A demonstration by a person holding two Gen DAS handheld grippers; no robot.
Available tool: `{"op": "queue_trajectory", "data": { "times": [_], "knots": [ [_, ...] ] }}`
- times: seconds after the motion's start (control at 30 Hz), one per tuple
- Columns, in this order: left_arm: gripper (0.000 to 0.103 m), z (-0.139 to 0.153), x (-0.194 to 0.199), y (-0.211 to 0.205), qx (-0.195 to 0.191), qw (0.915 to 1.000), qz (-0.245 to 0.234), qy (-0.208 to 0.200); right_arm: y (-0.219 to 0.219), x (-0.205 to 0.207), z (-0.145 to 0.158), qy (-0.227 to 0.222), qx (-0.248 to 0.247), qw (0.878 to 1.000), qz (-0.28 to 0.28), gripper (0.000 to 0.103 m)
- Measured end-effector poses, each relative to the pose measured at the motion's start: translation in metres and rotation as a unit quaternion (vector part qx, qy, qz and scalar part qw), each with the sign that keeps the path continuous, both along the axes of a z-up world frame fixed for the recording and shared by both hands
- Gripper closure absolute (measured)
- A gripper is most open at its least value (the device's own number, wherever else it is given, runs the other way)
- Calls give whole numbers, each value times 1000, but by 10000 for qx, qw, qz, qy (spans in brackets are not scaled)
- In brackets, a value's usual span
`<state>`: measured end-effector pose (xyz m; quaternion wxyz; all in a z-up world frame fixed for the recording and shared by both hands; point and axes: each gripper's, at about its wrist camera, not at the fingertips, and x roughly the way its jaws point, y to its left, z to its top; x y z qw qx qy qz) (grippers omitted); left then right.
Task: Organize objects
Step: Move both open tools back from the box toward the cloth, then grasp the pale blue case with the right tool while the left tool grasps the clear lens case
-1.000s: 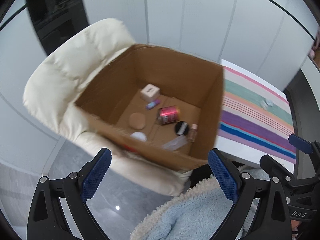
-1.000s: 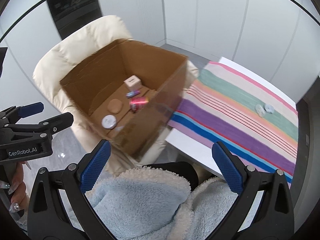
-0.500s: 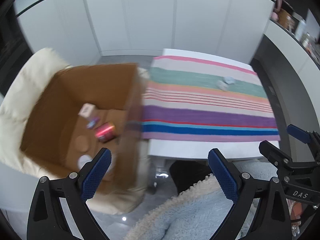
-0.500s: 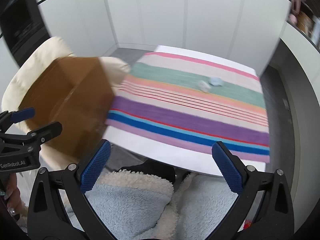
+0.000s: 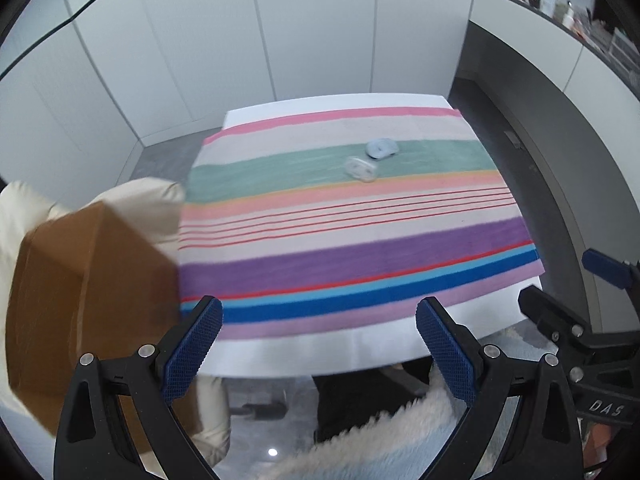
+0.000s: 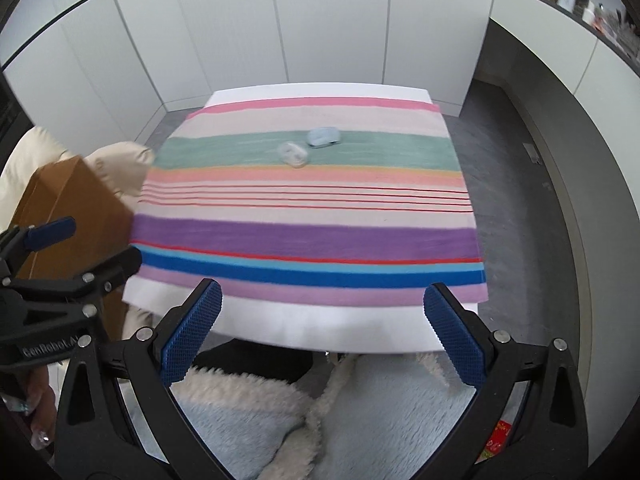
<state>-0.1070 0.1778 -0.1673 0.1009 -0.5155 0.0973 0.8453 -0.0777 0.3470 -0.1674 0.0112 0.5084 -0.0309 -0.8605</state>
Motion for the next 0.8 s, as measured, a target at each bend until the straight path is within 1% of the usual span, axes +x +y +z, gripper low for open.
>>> {"op": "queue_trajectory", "data": {
  "times": [0.13,0.2,0.33,0.4,0.53,0.63,0.8],
  "knots": [
    [5,-22,-28,17,-95,9999,-45,-35,17,-27,-14,-49,-20,9999,-112,1],
    [5,-32,-40,21,-114,9999,-34,-25,27,-46,-25,-91,-30,9998,-162,1],
    [5,-59,-76,29,-151,9999,53,10,38,-84,-47,-177,-39,9996,-215,1],
    [5,-71,-92,29,-141,9998,99,-42,39,-101,-59,-213,-21,9996,-198,1],
    [5,-99,-131,32,23,9995,280,-155,38,-136,-83,-266,54,9996,-107,1],
    [5,-117,-153,34,56,9992,370,-170,34,-162,-102,-345,146,9993,-60,1],
    [5,-143,-185,25,148,9978,570,-313,27,-205,-130,-275,110,9996,48,1]
  ]
}}
